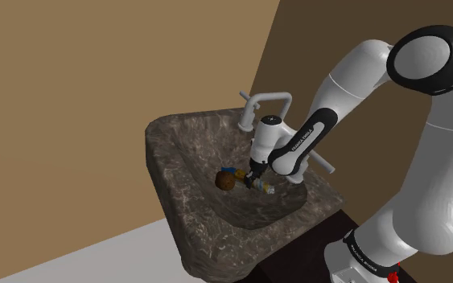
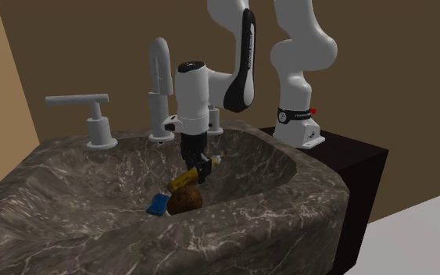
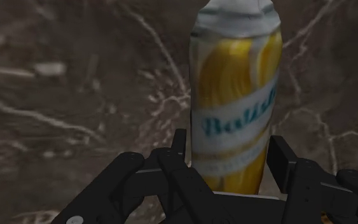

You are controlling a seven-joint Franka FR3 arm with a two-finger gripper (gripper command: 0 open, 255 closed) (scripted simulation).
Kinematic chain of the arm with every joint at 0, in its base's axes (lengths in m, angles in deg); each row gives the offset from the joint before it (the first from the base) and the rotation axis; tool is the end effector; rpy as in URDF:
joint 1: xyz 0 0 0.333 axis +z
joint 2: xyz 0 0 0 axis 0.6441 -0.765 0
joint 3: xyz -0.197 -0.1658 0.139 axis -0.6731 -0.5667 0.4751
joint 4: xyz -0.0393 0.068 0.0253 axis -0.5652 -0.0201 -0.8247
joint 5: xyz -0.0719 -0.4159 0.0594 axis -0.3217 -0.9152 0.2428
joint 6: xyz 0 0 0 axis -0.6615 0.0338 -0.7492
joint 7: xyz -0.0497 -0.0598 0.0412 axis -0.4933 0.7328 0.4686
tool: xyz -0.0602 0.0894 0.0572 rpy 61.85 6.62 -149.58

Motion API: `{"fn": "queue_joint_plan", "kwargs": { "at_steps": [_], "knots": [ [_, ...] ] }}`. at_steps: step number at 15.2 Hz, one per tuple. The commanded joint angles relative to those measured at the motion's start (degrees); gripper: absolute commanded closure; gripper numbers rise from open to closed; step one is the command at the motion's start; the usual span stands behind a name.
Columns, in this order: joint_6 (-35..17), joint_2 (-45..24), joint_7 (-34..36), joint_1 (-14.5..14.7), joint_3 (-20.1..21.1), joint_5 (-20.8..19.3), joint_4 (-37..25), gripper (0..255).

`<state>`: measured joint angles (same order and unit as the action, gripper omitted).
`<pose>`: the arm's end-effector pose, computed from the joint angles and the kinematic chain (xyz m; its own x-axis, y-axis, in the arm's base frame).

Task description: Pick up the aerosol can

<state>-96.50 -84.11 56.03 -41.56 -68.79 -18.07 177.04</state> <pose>0.4303 0.0172 0.0507 0.9889 0.1298 -0.0717 0.1373 -0.9842 0.1121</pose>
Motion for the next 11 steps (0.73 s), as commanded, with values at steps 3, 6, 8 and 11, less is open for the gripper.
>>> {"fn": "queue_joint_plan", "kwargs": {
  "at_steps": [3,6,8,11],
  "knots": [
    [-0.2,-0.2,0.2,0.1,-0.1,-0.1,0.0,255],
    [-0.2,-0.2,0.1,0.1,-0.1,-0.1,0.0,255],
    [-0.1,-0.1,0.1,0.1,-0.1,-0.1,0.0,255],
    [1.2,1.8,-0.9,-0.7,0.8,0.9,0.6,255]
  ]
}}
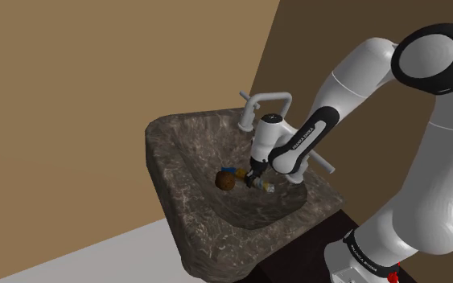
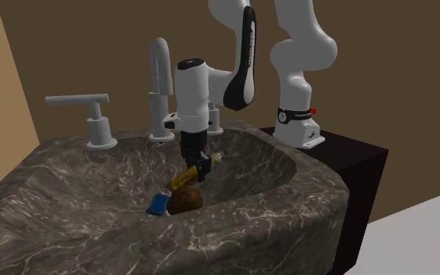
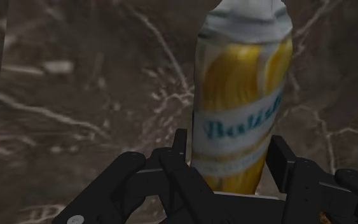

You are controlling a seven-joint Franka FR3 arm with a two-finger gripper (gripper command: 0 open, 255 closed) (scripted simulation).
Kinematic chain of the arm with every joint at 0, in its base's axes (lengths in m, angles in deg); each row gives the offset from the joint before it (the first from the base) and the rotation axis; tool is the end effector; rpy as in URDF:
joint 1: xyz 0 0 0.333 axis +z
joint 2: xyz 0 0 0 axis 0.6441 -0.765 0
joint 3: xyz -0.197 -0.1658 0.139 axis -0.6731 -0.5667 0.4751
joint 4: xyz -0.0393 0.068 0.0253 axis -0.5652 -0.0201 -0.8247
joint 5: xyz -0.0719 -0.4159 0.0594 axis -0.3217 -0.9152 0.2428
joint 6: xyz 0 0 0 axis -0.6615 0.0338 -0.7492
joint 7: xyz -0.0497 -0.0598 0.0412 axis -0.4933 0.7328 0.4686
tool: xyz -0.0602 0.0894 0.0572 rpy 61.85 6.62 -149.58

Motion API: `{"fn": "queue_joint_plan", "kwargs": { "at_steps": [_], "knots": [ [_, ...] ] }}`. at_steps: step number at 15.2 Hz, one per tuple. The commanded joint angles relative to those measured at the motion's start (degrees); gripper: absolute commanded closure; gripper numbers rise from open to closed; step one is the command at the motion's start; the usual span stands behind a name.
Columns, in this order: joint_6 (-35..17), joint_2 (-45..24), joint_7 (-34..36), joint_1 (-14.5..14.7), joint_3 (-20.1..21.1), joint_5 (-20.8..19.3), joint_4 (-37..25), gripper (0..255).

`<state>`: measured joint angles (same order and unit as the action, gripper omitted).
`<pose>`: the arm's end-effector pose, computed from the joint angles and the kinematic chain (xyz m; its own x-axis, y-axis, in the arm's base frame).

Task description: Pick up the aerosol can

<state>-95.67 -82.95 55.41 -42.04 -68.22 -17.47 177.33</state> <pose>0.4318 0.0172 0.0573 0.9890 0.1299 -0.0709 0.1373 -0.9842 0.1120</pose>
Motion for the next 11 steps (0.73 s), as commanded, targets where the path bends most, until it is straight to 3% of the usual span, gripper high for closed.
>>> {"fn": "queue_joint_plan", "kwargs": {
  "at_steps": [1,11],
  "knots": [
    [1.1,1.6,-0.8,-0.6,0.7,0.8,0.5,255],
    [8.3,11.0,-6.1,-3.0,4.4,6.9,2.6,255]
  ]
}}
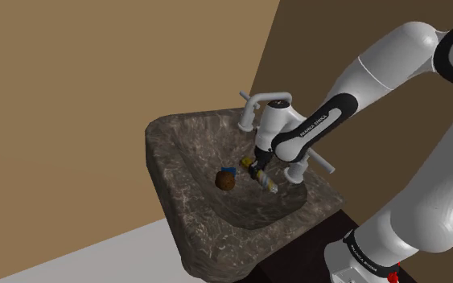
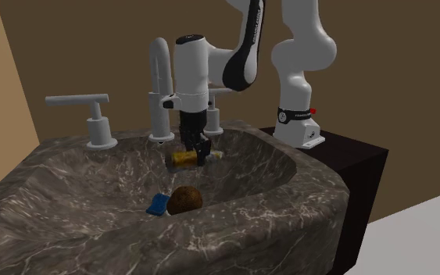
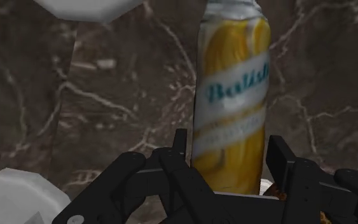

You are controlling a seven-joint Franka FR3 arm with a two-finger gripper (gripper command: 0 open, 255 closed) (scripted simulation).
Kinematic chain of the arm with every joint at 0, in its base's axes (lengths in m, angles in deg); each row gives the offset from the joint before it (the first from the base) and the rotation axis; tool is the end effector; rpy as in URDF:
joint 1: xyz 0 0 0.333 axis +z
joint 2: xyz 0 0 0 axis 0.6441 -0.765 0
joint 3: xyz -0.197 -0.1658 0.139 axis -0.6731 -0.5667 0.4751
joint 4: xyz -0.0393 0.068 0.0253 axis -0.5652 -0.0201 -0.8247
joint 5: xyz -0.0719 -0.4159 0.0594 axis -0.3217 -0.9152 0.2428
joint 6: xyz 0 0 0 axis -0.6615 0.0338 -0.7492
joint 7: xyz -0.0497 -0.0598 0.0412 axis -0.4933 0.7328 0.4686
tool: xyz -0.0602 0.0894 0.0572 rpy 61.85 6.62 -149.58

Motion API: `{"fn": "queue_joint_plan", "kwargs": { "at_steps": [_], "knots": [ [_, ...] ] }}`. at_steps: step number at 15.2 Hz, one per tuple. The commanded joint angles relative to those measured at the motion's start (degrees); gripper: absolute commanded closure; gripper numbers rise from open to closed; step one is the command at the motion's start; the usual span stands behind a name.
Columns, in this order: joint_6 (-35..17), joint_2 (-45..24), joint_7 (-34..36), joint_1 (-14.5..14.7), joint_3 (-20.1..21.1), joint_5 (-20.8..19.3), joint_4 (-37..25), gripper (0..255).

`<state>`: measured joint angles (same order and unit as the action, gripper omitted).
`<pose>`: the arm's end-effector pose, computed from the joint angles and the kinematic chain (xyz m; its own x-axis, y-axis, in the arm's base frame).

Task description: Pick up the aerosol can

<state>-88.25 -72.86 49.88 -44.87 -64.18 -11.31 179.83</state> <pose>0.4394 0.0172 0.1132 0.9890 0.1295 -0.0712 0.1370 -0.9842 0.1124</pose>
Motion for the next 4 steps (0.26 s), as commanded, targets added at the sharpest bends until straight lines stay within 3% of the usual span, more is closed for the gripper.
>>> {"fn": "queue_joint_plan", "kwargs": {
  "at_steps": [1,4],
  "knots": [
    [1.6,1.9,-1.1,-0.3,0.6,1.3,0.2,255],
    [2.5,2.9,-1.7,-0.4,0.8,2.1,0.3,255]
  ]
}}
